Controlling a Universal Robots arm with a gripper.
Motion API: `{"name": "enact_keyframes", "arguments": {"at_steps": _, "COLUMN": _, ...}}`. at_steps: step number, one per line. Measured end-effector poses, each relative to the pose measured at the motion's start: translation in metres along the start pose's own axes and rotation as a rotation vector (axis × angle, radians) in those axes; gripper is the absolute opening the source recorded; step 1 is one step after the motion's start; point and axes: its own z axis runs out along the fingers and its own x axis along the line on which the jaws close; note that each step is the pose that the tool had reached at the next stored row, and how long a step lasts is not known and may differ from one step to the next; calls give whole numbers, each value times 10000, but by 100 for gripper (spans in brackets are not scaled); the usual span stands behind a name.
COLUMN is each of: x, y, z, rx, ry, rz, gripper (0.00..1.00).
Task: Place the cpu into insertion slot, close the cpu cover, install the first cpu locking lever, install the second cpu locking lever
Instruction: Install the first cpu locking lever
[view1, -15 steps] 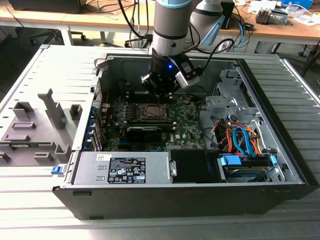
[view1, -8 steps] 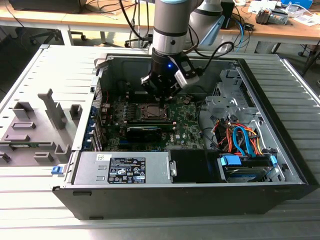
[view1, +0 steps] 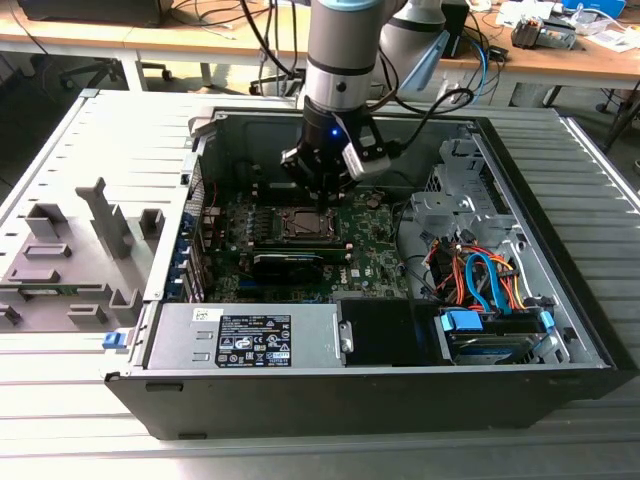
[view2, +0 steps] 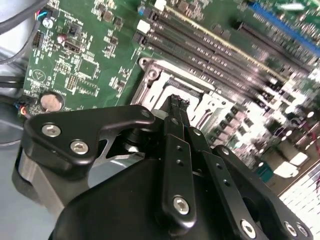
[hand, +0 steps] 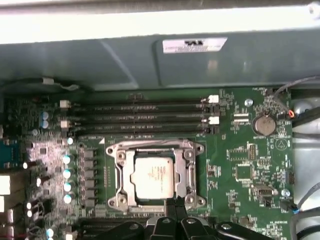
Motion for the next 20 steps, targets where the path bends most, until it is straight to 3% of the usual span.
{"name": "enact_keyframes", "arguments": {"at_steps": 2, "x": 0, "y": -2, "z": 0, "rx": -342, "ry": 11, "rz": -1, "gripper": 11}}
{"name": "enact_keyframes", "arguments": {"at_steps": 3, "x": 0, "y": -3, "z": -1, "rx": -437, "ry": 15, "rz": -4, "gripper": 11}}
{"name": "enact_keyframes", "arguments": {"at_steps": 9, "x": 0, "y": -4, "z": -1, "rx": -438, "ry": 15, "rz": -3, "gripper": 11}}
{"name": "enact_keyframes", "arguments": {"at_steps": 13, "x": 2, "y": -4, "z": -78, "rx": -438, "ry": 14, "rz": -3, "gripper": 11}}
{"name": "enact_keyframes", "arguments": {"at_steps": 20, "x": 3, "y": -4, "z": -96, "rx": -438, "ry": 14, "rz": -3, "gripper": 11}}
